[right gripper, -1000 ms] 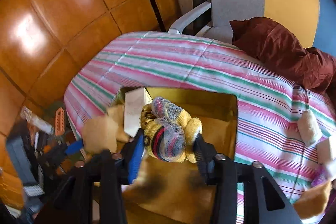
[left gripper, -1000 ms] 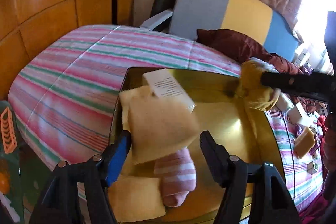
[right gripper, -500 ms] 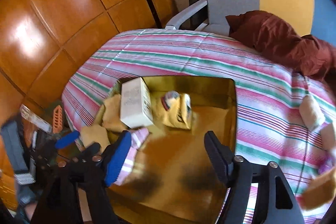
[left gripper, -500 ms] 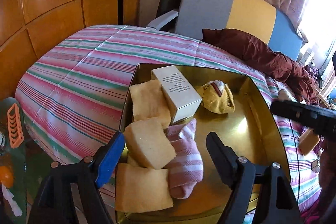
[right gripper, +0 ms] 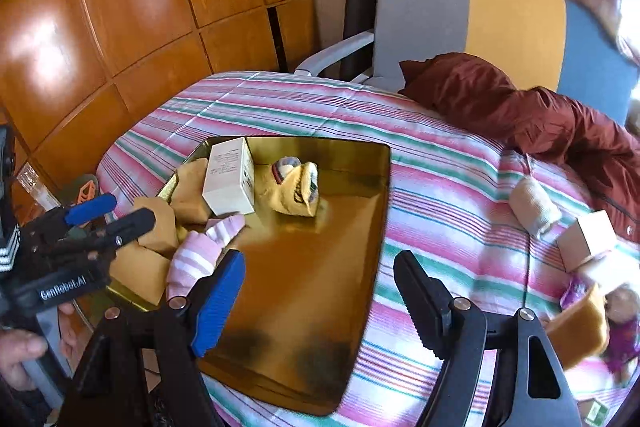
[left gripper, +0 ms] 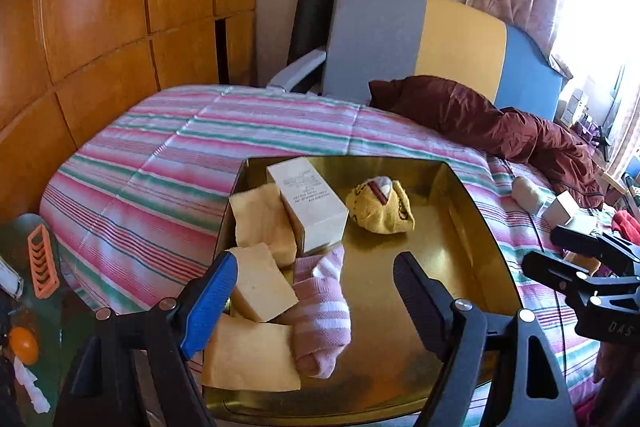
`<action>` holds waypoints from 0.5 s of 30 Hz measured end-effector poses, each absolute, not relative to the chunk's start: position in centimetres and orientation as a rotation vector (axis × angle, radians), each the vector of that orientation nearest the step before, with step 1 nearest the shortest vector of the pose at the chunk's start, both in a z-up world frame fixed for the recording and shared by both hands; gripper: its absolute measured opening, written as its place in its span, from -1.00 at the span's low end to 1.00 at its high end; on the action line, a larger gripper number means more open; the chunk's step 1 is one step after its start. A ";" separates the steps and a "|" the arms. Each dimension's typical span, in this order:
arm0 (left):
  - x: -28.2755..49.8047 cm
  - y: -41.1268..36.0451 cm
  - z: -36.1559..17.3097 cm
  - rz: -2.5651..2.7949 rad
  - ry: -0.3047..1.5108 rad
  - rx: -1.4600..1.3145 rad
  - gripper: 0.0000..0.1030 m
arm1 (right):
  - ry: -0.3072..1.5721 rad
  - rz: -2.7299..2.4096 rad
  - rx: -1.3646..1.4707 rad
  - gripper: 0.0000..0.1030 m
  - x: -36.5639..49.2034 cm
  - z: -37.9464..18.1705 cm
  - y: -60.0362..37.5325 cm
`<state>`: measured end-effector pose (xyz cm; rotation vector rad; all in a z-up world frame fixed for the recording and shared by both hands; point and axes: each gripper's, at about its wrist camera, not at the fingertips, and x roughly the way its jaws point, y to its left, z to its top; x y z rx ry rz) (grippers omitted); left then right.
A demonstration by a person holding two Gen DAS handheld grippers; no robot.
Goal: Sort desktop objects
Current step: 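Withdraw both tools from the tray back toward the pile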
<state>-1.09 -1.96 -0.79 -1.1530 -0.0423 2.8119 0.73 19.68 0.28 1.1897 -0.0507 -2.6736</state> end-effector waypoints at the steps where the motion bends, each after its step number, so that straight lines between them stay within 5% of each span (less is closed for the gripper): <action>1: -0.9 -1.8 -0.7 2.808 -0.038 -1.140 0.59 | -0.049 -2.687 1.189 0.50 1.0 0.3 20.0; 15: 0.1 1.4 -1.0 2.750 0.041 -1.126 0.59 | -0.255 -2.805 1.265 0.42 4.4 -0.3 28.6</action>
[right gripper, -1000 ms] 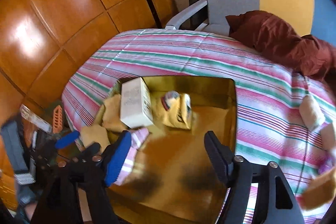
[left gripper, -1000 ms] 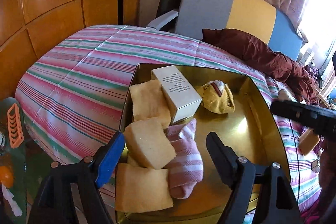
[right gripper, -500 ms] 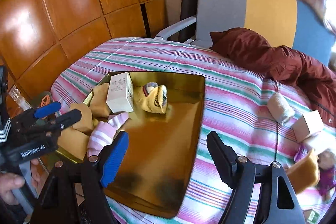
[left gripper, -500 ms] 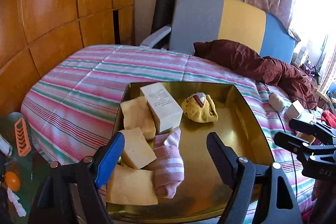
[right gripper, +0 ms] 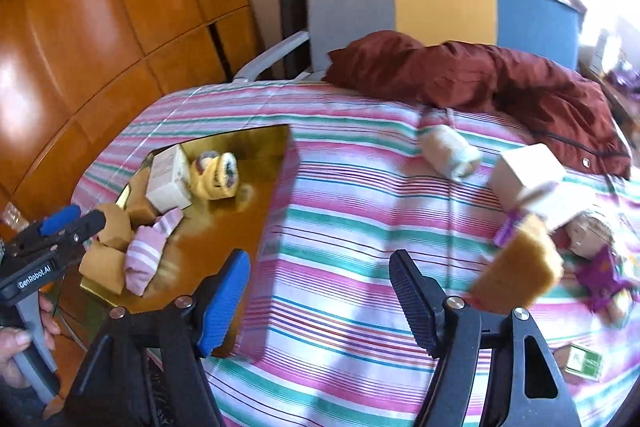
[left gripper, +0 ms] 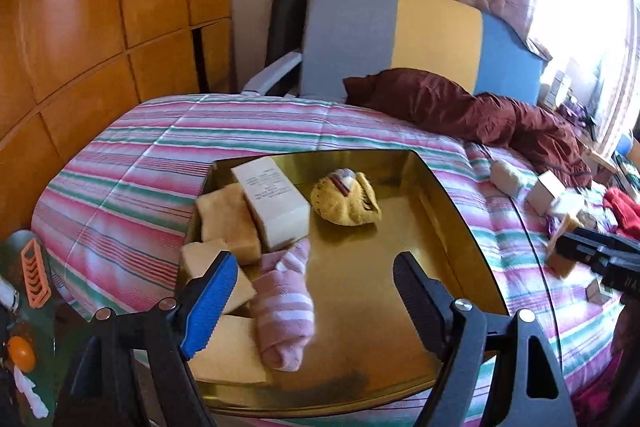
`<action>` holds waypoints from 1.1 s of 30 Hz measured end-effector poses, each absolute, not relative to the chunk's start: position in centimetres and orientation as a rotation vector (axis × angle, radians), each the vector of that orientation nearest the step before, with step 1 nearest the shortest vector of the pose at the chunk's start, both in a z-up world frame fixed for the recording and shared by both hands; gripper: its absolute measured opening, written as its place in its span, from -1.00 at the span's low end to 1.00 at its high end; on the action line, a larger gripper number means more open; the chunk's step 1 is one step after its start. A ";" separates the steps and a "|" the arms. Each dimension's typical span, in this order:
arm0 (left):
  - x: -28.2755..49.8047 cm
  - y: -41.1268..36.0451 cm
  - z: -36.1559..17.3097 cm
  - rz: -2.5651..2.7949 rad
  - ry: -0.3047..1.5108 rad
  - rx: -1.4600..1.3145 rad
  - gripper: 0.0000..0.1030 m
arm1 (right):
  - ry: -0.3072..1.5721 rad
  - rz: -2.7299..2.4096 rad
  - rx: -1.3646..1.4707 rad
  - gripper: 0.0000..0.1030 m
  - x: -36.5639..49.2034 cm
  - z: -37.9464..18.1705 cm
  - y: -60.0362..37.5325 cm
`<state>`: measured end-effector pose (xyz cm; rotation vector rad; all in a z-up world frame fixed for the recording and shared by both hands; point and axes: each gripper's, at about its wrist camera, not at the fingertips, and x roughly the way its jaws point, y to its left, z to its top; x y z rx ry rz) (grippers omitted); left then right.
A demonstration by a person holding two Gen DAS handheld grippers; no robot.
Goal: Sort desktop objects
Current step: 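Withdraw both tools from the tray back toward the pile, then grasp the green essential-oil box with the right tool while the left tool grasps a yellow sponge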
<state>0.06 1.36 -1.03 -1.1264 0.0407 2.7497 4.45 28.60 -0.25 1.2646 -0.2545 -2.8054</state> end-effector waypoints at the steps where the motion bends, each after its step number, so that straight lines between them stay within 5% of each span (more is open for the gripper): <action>1: 0.1 1.7 -1.1 2.735 0.050 -1.120 0.59 | -0.278 -2.810 1.274 0.42 4.7 -0.2 29.3; 19: 0.3 5.5 -2.2 2.529 0.078 -1.162 0.59 | -0.773 -2.984 1.529 0.46 10.1 1.7 47.4; 28: 0.2 6.6 -2.5 2.478 0.093 -1.181 0.59 | -0.946 -2.844 1.896 0.74 11.4 -4.1 50.8; 33: 0.4 7.6 -2.5 2.437 0.105 -1.180 0.59 | -0.807 -2.817 2.058 0.96 10.1 -5.5 50.4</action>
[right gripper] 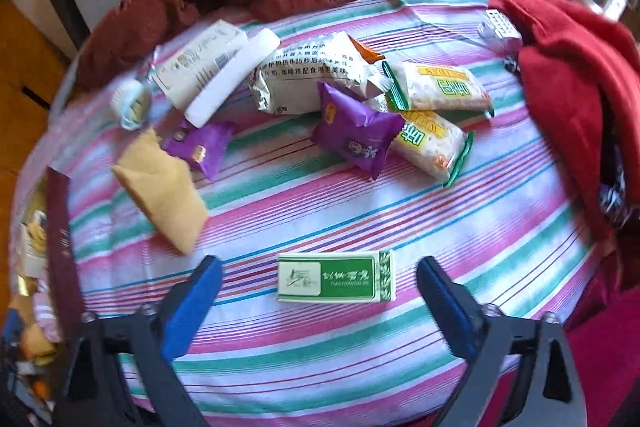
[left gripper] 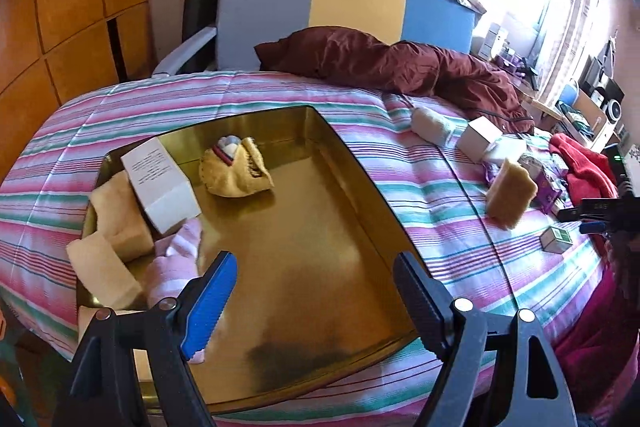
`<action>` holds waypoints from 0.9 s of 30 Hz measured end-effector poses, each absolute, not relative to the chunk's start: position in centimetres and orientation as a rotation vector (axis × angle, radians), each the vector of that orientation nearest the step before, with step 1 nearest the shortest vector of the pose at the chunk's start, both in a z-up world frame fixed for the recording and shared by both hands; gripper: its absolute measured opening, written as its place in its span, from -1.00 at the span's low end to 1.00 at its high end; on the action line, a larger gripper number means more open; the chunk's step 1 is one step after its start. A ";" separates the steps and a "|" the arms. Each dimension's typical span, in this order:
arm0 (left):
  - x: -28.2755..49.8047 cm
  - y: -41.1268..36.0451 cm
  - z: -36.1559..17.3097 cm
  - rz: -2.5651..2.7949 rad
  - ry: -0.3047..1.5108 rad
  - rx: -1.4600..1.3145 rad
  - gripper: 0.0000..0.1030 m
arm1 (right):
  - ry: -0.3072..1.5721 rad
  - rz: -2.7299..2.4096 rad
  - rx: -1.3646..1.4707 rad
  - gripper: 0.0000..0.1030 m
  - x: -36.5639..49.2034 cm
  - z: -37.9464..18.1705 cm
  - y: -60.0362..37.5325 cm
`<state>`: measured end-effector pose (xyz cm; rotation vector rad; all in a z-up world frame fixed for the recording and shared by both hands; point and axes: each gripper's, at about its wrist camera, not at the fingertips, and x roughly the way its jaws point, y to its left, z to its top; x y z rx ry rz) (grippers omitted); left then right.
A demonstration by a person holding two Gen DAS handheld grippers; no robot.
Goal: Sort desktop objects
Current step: 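Grasp the green essential-oil box with the right tool while the left tool grasps a yellow sponge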
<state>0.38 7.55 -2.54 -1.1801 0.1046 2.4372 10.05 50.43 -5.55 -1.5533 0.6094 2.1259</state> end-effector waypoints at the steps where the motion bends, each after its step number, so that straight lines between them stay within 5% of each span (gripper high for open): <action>1: 0.4 7.7 -2.4 2.430 0.109 -1.174 0.59 | 0.607 2.113 -1.577 0.96 9.9 -6.0 50.4; 5: 0.7 9.4 -1.4 2.378 0.131 -1.123 0.59 | 0.576 2.051 -1.667 0.87 9.4 -7.9 50.4; 7: 0.7 10.6 -1.0 2.347 0.139 -1.101 0.59 | 0.536 2.012 -1.685 0.40 9.3 -8.4 50.5; 27: 1.5 28.1 -3.1 1.956 0.369 -1.059 0.63 | 0.619 2.157 -1.435 0.39 10.8 -4.9 51.0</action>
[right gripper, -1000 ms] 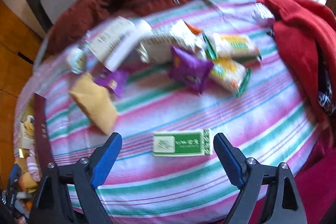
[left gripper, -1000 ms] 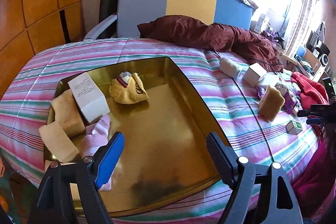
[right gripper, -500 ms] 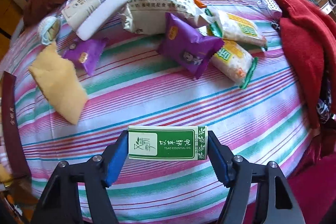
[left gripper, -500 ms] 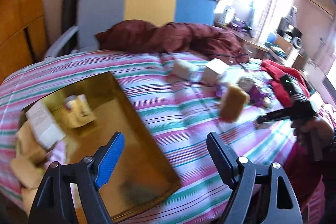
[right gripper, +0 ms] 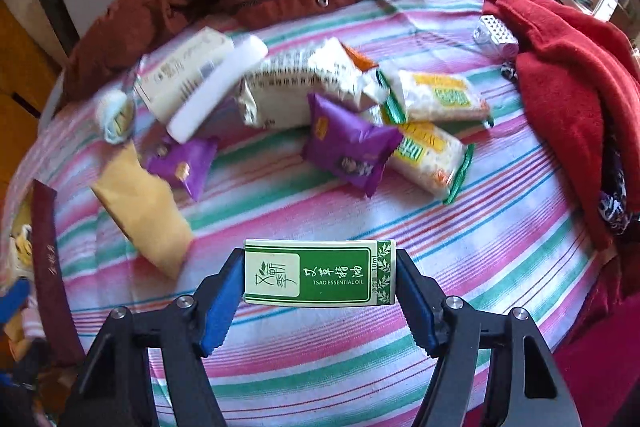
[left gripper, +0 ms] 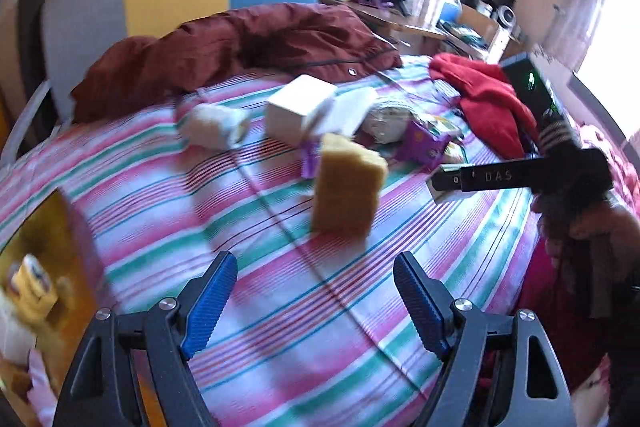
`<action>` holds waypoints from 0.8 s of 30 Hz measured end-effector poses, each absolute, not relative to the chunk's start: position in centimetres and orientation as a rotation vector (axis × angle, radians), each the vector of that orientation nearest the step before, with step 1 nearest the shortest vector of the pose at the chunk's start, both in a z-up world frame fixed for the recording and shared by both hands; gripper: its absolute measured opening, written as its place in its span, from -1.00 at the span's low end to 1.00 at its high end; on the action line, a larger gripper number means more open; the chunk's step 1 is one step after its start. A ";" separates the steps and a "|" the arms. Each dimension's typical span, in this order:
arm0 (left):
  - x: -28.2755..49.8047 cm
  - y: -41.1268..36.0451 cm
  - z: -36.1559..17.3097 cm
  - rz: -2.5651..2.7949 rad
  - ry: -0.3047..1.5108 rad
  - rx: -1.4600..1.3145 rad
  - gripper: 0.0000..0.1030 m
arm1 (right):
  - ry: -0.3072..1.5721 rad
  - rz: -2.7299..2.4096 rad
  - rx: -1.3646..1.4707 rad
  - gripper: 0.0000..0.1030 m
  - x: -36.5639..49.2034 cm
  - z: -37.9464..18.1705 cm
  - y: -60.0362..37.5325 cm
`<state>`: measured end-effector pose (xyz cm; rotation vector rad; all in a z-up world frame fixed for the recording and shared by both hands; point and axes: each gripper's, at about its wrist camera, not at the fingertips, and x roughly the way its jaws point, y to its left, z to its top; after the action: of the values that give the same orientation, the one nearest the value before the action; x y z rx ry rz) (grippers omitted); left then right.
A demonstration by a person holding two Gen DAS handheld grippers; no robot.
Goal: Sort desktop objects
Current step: 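Grasp the green essential-oil box with the right tool while the left tool grasps a yellow sponge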
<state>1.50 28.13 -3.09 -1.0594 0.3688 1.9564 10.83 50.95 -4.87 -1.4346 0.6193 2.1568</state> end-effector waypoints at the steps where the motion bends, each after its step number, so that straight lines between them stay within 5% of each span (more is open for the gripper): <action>1: 1.6 28.9 -3.4 1.943 0.400 -1.050 0.70 | 0.620 2.163 -1.430 0.39 10.2 -4.7 50.7; 24: -1.4 37.1 -7.5 1.895 0.545 -1.079 0.71 | 0.679 2.230 -1.373 0.40 10.3 -4.4 51.2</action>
<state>-1.43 37.06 -7.47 -1.0792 0.5455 1.8947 10.26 51.20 -4.36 -1.3725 0.6786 2.2295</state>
